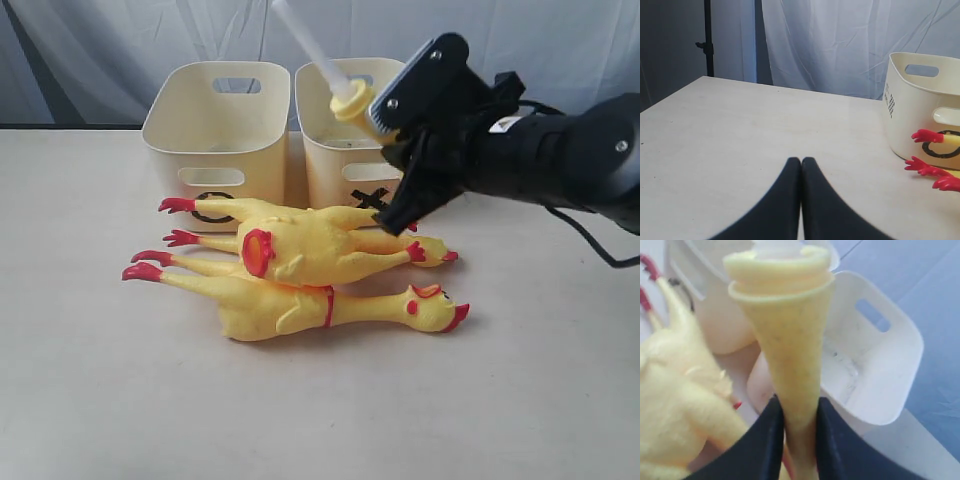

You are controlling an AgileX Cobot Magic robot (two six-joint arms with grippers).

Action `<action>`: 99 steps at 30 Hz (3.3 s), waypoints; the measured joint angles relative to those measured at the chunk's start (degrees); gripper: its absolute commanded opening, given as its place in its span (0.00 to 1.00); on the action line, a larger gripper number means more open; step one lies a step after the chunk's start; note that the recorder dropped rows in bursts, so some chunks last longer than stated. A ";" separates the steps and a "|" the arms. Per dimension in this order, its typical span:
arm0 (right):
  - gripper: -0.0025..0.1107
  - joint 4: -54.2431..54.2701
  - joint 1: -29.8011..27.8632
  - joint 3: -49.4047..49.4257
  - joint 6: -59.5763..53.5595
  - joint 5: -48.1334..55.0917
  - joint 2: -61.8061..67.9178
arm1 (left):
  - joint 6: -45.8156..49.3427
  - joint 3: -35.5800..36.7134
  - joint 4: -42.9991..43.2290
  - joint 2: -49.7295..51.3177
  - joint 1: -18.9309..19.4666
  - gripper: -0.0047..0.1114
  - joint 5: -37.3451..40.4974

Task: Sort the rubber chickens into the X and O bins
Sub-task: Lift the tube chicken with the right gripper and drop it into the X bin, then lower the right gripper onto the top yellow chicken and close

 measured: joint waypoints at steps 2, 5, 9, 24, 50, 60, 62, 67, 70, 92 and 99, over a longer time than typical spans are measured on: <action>0.01 0.57 0.00 -2.12 2.18 -1.87 0.63 | 0.00 0.00 0.00 0.00 0.00 0.04 0.00; 0.01 1.04 0.00 -5.41 7.52 -4.60 2.63 | 0.00 0.00 0.00 0.00 0.00 0.04 0.00; 0.01 1.04 0.00 -8.79 17.02 -10.62 6.62 | 0.00 0.00 0.00 0.00 0.00 0.04 0.00; 0.01 -9.17 0.05 -16.66 35.88 -25.40 21.45 | 0.00 0.00 0.00 0.00 0.00 0.04 0.00; 0.57 -6.46 0.18 -20.98 37.14 -26.20 26.93 | 0.00 0.00 0.00 0.00 0.00 0.04 0.00; 0.57 -6.50 0.18 -20.98 37.38 -13.40 20.32 | 0.00 0.00 0.00 0.00 0.00 0.04 0.00; 0.57 -7.99 0.18 -20.98 36.93 -7.71 17.80 | 0.00 0.00 0.00 0.00 0.00 0.04 0.00; 0.57 -14.65 0.18 -20.98 36.11 7.61 12.75 | 0.00 0.00 0.00 0.00 0.00 0.04 0.00; 0.57 -20.69 0.18 -20.98 36.11 14.88 11.14 | 0.00 0.00 0.11 0.00 0.00 0.04 0.00; 0.52 -35.27 0.18 -20.20 19.74 48.81 10.20 | 0.00 0.00 0.11 0.00 0.00 0.04 0.00; 0.52 -36.08 0.56 -14.28 11.26 44.21 10.20 | 0.00 0.00 0.11 0.00 0.00 0.04 0.00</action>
